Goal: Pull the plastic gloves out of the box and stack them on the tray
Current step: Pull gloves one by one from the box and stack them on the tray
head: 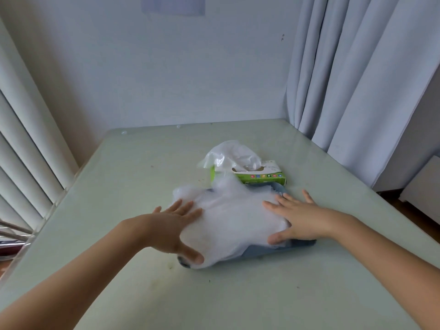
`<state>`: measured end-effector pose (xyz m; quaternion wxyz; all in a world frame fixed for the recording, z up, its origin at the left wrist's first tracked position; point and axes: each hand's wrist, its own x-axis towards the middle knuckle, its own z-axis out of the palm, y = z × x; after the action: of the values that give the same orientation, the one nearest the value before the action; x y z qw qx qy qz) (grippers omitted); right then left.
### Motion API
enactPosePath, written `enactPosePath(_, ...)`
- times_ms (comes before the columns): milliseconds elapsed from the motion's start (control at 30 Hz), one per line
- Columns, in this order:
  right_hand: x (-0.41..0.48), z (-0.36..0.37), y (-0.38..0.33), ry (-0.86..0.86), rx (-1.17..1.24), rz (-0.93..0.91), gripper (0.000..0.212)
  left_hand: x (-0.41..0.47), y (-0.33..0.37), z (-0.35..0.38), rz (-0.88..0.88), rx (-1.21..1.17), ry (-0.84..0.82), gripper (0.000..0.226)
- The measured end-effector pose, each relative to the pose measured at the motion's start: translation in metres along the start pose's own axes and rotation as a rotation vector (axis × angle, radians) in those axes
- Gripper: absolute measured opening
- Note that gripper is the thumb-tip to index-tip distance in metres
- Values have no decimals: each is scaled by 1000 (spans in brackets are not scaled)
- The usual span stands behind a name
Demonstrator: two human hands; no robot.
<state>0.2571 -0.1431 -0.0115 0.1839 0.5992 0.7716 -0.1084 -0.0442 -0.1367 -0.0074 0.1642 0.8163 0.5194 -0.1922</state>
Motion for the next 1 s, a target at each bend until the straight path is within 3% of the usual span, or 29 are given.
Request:
enactPosePath(67, -3, -8, 8, 10, 91, -28, 92, -6, -3, -12, -2, -13, -31, 110)
enactPosePath(167, -4, -24, 21, 173, 304, -29, 68, -10, -7, -35, -53, -113, 1, 95)
enactPosePath(267, 11, -48, 31, 401, 539, -49, 27, 0, -11, -66, -40, -145, 226, 70)
enactPosePath(333, 33, -62, 35, 497, 583, -62, 16, 21, -12, -82, -43, -250, 413, 49)
enactPosePath(400, 63, -74, 37, 549, 618, -44, 28, 48, -9, -94, -73, -396, 547, 31)
enactPosePath(500, 104, -93, 34, 526, 723, 20, 56, 86, 2, -102, -96, -547, 603, 26)
enactPosePath(600, 139, -106, 31, 368, 736, 101, 68, 106, 22, -100, 25, -588, 700, 12)
enactPosePath(700, 160, -108, 25, 281, 791, 158, 77, 117, 45, -95, 145, -574, 706, 13)
enactPosePath(833, 173, -106, 22, 403, 1017, 109, 59, 134, 53, -91, 19, -796, 559, 12)
enactPosePath(1000, 165, -109, 18, 645, 1152, -46, 23, 144, 45, -91, -28, -1402, 452, 20)
